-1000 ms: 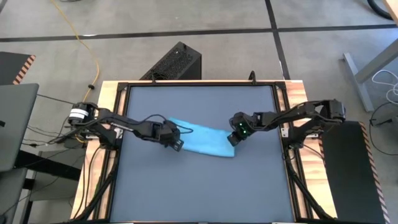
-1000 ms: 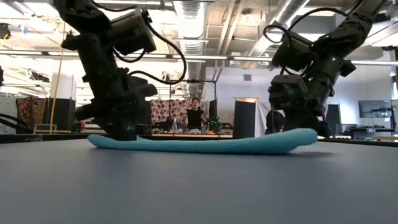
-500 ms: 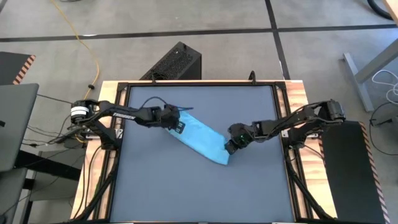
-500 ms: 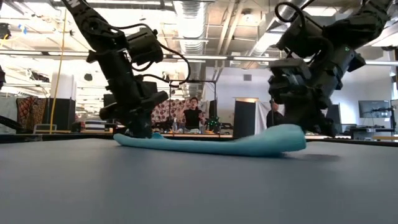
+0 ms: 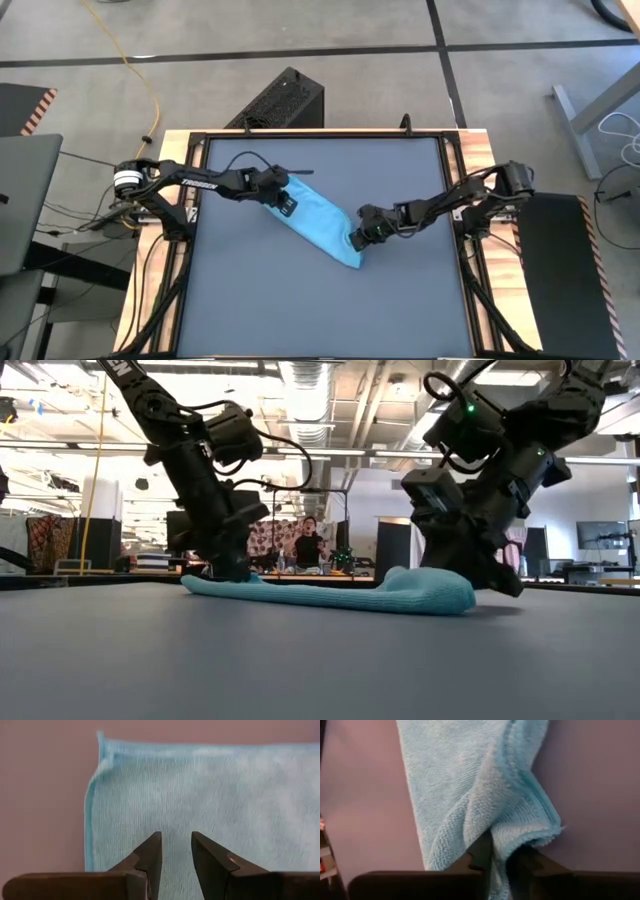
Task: Roll towel
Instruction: Roll the blue microfiber towel
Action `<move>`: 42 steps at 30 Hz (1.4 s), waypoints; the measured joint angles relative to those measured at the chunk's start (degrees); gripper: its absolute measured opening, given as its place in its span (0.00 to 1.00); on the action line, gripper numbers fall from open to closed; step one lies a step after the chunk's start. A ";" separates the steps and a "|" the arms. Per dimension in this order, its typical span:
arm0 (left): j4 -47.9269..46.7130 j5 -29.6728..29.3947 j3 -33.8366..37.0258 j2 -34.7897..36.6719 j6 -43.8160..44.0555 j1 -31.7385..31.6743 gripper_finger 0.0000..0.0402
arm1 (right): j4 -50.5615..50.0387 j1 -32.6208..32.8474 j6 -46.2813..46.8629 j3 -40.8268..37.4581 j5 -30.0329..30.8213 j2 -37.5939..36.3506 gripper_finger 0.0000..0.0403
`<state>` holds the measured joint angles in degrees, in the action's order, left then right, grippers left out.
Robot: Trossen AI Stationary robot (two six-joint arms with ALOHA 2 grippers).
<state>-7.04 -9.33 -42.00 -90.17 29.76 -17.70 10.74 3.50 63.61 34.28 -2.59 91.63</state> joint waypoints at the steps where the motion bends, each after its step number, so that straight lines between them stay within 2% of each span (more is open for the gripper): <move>1: -0.33 0.00 0.00 0.00 0.22 0.06 0.23 | -0.78 -0.27 -0.23 0.00 0.00 -0.33 0.25; 10: -2.57 -0.86 0.00 0.04 1.65 0.06 0.23 | -9.20 -4.39 -9.50 0.02 0.24 -4.76 0.50; 14: -2.56 -1.00 0.00 0.07 3.88 0.11 0.23 | -15.12 -6.81 -15.47 -0.06 4.37 -9.97 0.56; 18: -2.04 -1.07 0.00 0.07 7.83 1.13 0.23 | -22.64 -9.80 -22.23 -0.06 6.27 -15.72 0.56; 22: -1.17 -0.97 0.00 0.07 14.65 2.92 0.23 | -21.43 -12.57 -29.18 -0.07 5.15 -20.32 0.54; 28: -0.43 -1.64 0.00 0.07 29.87 10.34 0.23 | -17.67 -18.06 -36.33 -0.07 -2.57 -23.35 0.52; 32: 3.34 -6.35 -0.02 0.07 39.56 17.39 0.23 | -16.20 -20.73 -39.05 -0.07 -8.24 -23.07 0.51; 35: 7.28 -12.40 -0.29 0.07 45.67 22.52 0.23 | -15.68 -21.63 -41.34 -0.04 -10.62 -22.59 0.49; 39: 9.21 -21.38 -2.45 0.11 50.90 28.43 0.23 | -12.65 -21.58 -43.93 -0.07 -12.34 -20.31 0.44; 42: 8.99 -25.14 -4.00 0.11 51.89 31.58 0.23 | -7.06 -21.53 -42.07 0.04 -17.94 -16.63 0.37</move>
<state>1.95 -34.47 -46.00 -90.06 81.64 13.87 3.68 -18.03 21.55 34.32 -20.53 74.99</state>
